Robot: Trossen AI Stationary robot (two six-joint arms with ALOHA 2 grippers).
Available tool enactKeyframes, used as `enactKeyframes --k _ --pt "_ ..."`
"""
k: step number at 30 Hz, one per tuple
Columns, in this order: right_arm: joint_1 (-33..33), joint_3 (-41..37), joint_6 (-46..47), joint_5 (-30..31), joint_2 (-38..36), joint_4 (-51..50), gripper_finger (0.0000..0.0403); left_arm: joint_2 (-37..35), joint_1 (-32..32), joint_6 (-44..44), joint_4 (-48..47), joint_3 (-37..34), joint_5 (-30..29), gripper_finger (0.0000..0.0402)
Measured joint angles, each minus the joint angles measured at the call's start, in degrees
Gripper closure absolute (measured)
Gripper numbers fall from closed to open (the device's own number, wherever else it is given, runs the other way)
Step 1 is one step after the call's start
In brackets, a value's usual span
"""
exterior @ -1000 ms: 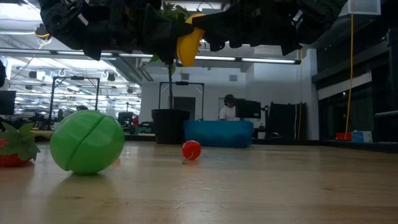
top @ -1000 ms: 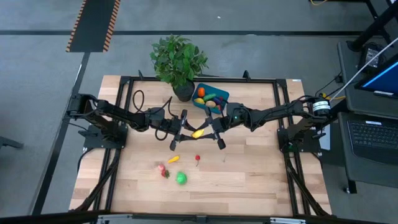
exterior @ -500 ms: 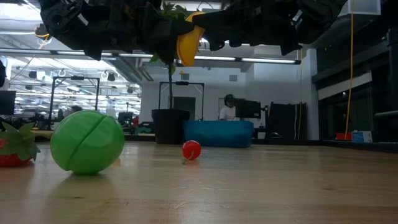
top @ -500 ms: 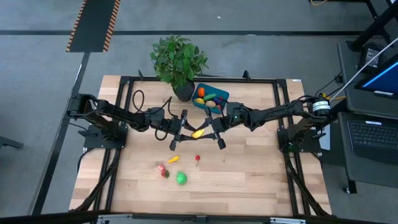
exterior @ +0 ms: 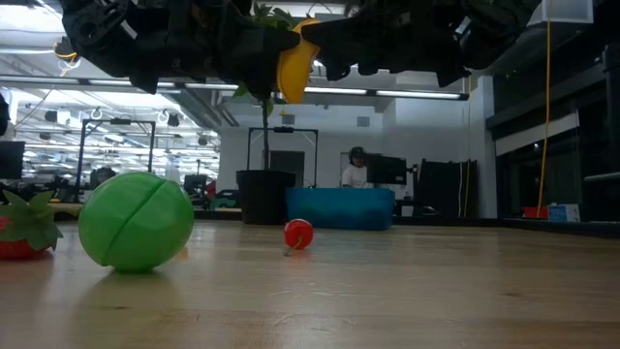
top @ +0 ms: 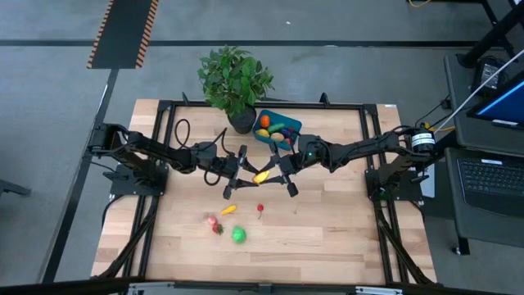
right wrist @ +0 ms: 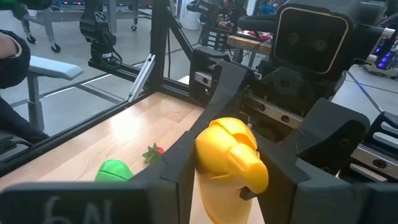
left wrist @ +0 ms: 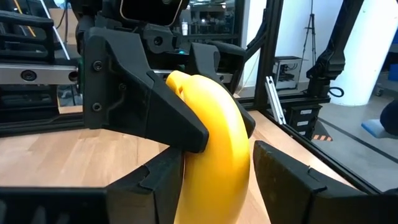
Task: Pick and placing Produce into tupperware
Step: Put the yellow banana into the blue container
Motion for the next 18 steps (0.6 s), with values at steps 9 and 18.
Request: enactKeyframes --k 9,18 --pt "0.00 -0.11 0.10 0.07 0.11 -0.39 0.0275 -0.11 0.00 -0.09 -2.25 0.15 -0.26 0.0212" --pt "-0.18 -0.11 0.41 0.24 0.11 -0.58 0.0275 -0.11 0.13 1.46 -2.91 0.17 -0.49 0.0141"
